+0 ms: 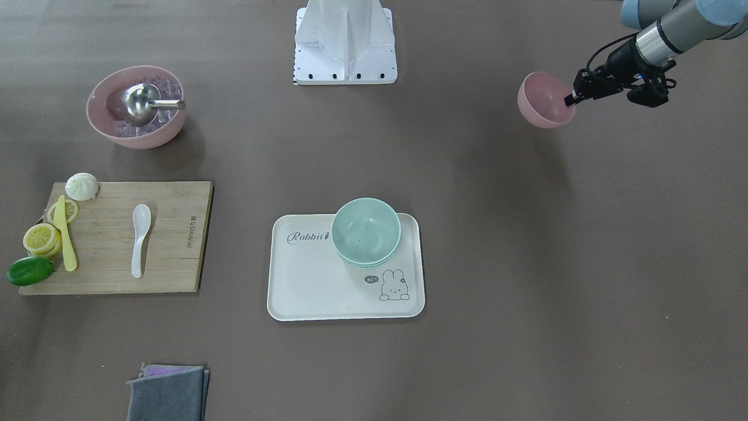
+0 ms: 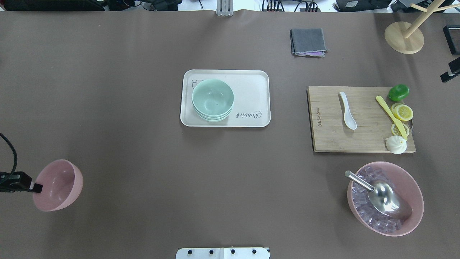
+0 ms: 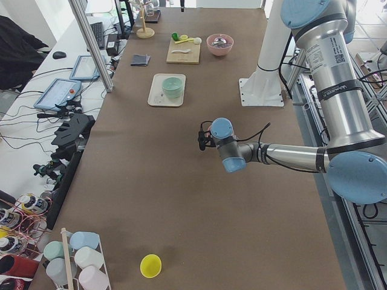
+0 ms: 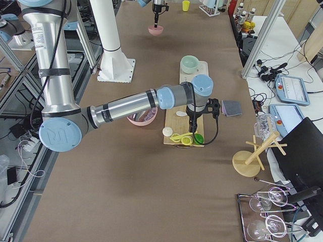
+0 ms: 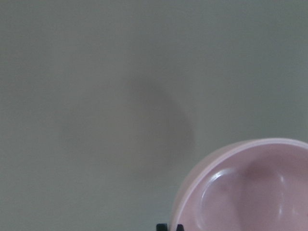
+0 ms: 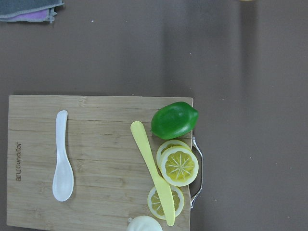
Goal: Stack pink bowl on green and place spoon
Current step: 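Lift the pink bowl toward the tray while the right gripper reaches the spoon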
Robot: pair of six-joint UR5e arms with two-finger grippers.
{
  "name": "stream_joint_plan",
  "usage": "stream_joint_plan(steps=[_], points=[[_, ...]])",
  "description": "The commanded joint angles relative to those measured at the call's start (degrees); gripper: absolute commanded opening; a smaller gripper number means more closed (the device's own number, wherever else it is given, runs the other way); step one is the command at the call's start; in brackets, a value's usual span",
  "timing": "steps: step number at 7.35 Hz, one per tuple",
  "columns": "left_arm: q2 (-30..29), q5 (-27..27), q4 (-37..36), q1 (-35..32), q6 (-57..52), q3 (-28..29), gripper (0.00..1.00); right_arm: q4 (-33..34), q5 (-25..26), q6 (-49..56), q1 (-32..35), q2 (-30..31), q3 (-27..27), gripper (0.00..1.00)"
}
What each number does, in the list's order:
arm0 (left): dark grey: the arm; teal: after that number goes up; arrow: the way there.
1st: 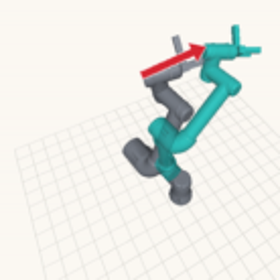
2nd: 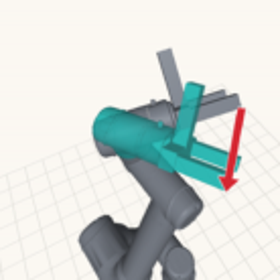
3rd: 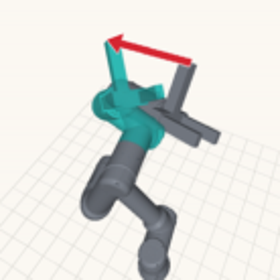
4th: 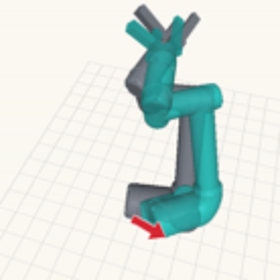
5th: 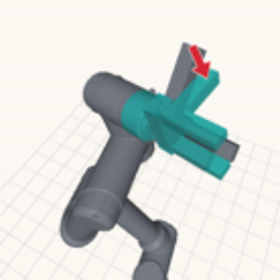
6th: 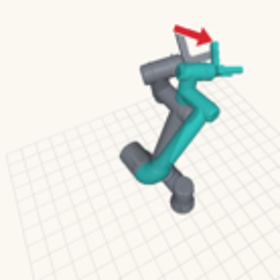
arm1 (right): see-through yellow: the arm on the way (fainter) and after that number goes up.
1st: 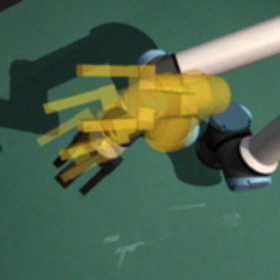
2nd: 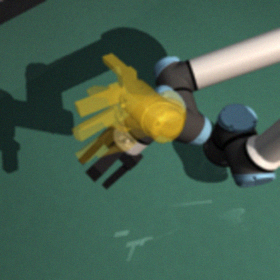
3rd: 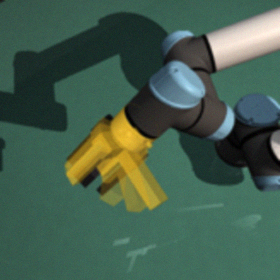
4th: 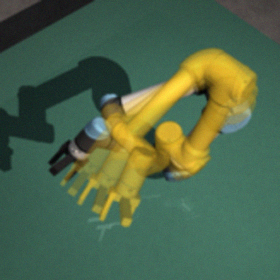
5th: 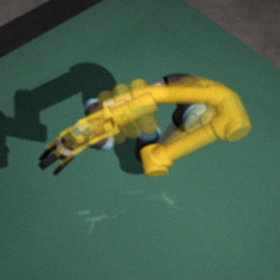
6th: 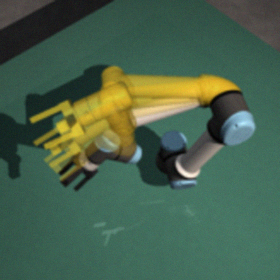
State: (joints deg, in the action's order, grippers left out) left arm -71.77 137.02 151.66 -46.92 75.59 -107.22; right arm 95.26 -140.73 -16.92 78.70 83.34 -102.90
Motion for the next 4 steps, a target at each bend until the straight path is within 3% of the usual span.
stream_joint_plan(steps=[1, 2, 4], points=[[-7.56, 2.11, -6.07, -2.91, 3.16, -0.01, 0.00, -0.07, 3.86, -5.27, -6.50, -4.90, 0.68, 0.98], [-11.60, 1.94, -10.29, -3.18, 3.34, -0.27, 0.00, -0.25, 8.85, -12.36, -11.24, -7.20, 0.77, 0.97], [-20.31, 2.11, -18.03, -4.75, 4.57, -0.88, 0.00, -6.98, 11.87, -22.83, -17.77, -11.07, 4.35, 0.95]])
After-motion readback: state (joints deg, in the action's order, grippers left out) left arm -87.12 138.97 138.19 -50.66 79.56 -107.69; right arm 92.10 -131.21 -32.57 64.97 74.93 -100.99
